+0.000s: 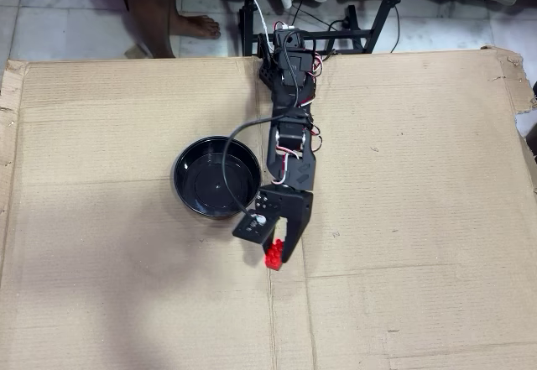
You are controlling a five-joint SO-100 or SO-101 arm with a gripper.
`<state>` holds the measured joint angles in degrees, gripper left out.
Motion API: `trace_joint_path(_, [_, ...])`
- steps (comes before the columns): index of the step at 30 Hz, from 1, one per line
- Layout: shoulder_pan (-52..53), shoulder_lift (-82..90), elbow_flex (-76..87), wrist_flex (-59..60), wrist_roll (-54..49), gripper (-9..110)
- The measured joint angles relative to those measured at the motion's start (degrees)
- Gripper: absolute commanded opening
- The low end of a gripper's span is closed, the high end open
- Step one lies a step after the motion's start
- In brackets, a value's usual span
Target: Grasp a lego block and put it in the bin.
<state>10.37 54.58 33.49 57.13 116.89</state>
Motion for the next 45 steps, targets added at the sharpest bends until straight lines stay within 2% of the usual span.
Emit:
trace_joint_path(24, [12.8, 12.4, 0.0, 31.4, -11.4, 7])
trace_joint_path(45, [17.8, 12.7, 0.0, 44.2, -12.0, 8])
